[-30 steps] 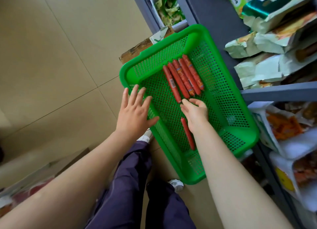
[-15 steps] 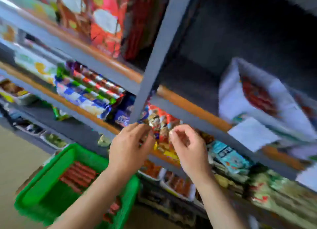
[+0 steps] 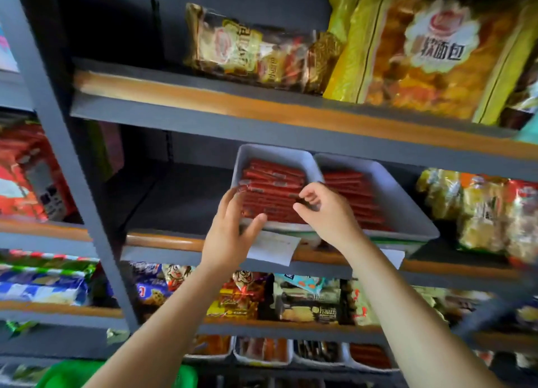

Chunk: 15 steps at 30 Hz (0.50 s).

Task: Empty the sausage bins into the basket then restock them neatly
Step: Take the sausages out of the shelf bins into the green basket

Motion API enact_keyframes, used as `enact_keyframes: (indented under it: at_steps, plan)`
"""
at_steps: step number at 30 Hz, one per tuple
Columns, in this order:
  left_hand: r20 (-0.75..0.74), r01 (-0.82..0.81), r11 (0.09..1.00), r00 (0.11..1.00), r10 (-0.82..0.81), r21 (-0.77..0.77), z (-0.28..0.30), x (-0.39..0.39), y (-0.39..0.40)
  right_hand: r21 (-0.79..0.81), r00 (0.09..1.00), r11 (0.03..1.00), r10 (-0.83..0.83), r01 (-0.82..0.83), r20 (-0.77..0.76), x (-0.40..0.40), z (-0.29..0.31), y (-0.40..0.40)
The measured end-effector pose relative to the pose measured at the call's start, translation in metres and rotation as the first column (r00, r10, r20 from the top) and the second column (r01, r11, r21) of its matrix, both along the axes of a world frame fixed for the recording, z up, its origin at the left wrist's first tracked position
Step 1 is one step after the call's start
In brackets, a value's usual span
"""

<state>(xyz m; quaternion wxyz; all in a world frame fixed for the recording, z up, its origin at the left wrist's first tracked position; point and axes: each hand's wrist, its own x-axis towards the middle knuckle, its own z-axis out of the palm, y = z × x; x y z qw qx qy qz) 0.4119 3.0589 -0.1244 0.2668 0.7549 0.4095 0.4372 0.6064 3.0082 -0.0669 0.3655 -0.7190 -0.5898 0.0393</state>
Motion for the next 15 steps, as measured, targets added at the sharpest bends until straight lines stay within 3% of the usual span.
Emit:
enact_keyframes:
  at_steps: [3, 7, 11, 15]
  plan:
    - [0.083, -0.004, 0.999, 0.996, 0.009, -0.053, -0.003, 0.000, 0.001, -0.207, 0.997, 0.976, 0.072, -0.065, 0.028, 0.006, 0.002, 0.024]
    - [0.137, -0.041, 0.996, 0.989, 0.051, -0.076, -0.003, 0.001, 0.003, -0.500, 0.980, 0.853, 0.198, -0.152, 0.039, 0.002, 0.013, 0.062]
    - [0.164, -0.030, 0.997, 0.985, 0.042, -0.072, -0.005, 0.002, 0.005, -0.578, 0.975, 0.808, 0.203, -0.116, 0.088, 0.000, 0.015, 0.099]
    - [0.164, -0.039, 0.996, 0.985, 0.052, -0.083, -0.010, 0.001, 0.009, -0.646, 0.929, 0.763, 0.233, 0.007, 0.286, 0.000, 0.010, 0.122]
